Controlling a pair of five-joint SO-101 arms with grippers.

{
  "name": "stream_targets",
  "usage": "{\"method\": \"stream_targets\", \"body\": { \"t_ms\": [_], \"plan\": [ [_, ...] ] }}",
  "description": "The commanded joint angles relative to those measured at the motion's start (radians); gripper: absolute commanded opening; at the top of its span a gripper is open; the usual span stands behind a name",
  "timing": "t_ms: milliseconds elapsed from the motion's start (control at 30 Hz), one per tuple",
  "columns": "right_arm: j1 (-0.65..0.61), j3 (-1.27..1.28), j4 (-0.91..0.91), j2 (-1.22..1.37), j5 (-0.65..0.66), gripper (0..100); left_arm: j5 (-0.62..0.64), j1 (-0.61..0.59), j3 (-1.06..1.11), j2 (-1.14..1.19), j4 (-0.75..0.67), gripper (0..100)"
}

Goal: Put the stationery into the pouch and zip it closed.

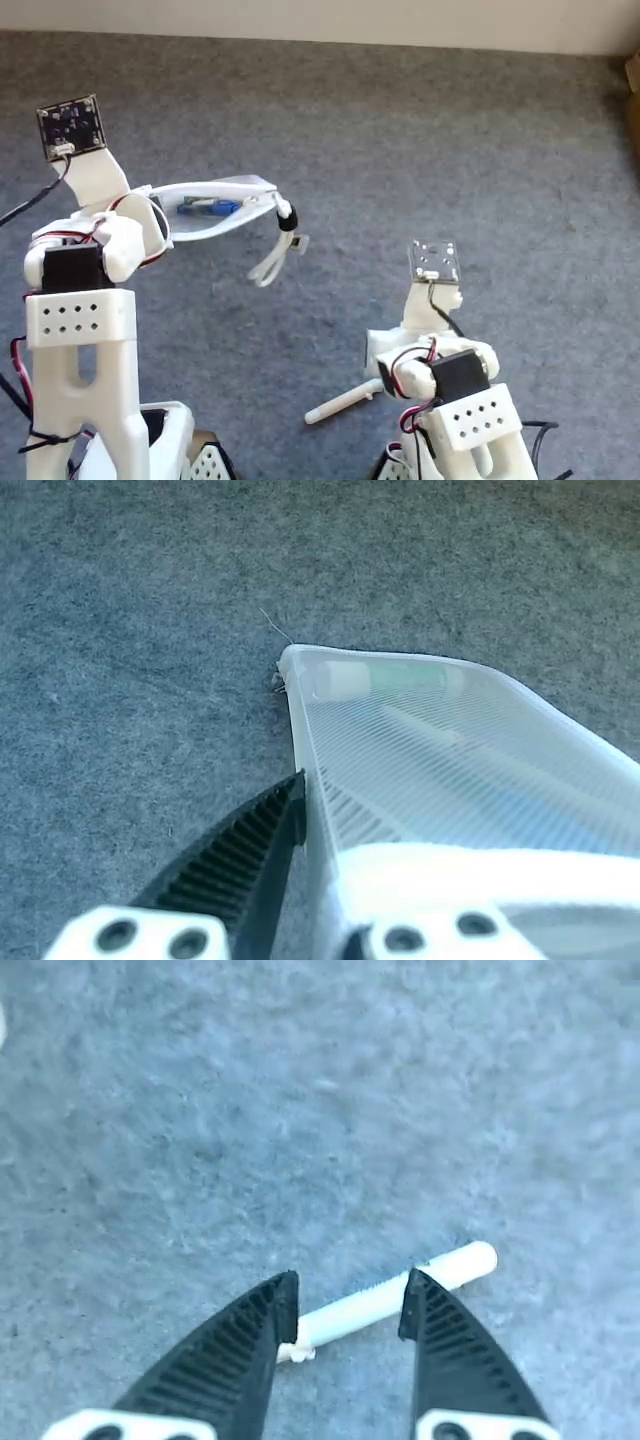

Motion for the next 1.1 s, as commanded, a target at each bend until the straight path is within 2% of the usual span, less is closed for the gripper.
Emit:
{"method": "stream_targets", "body": {
  "t_ms": [0, 133, 367, 533, 667, 933, 1067],
  "plan": [
    [0.012, -0.058, 0.030, -0.013, -0.046, 16.9, -0.009, 0.001, -0.004, -0.019, -0.032, 3],
    [0.012, -0.064, 0.030, 0.076, -0.084, 16.9, -0.009, 0.001, -0.004, -0.019, -0.032, 3],
    [0.016, -0.211, 0.024, 0.496, -0.121, 16.9, -0.009, 0.001, -0.002, -0.019, -0.031, 3],
    [0.013, -0.315, 0.021, 0.742, -0.235, 16.9, -0.009, 0.001, -0.002, -0.019, -0.031, 3],
    [0.013, -0.371, 0.021, 0.897, -0.245, 16.9, -0.009, 0.001, -0.002, -0.019, -0.031, 3],
    [0.018, -0.418, -0.171, 1.101, -0.245, 16.9, -0.009, 0.001, -0.002, -0.019, -0.031, 3],
    [0.018, -0.418, -0.189, 1.130, -0.244, 16.6, -0.009, 0.001, -0.002, -0.019, -0.031, 3]
  ]
}}
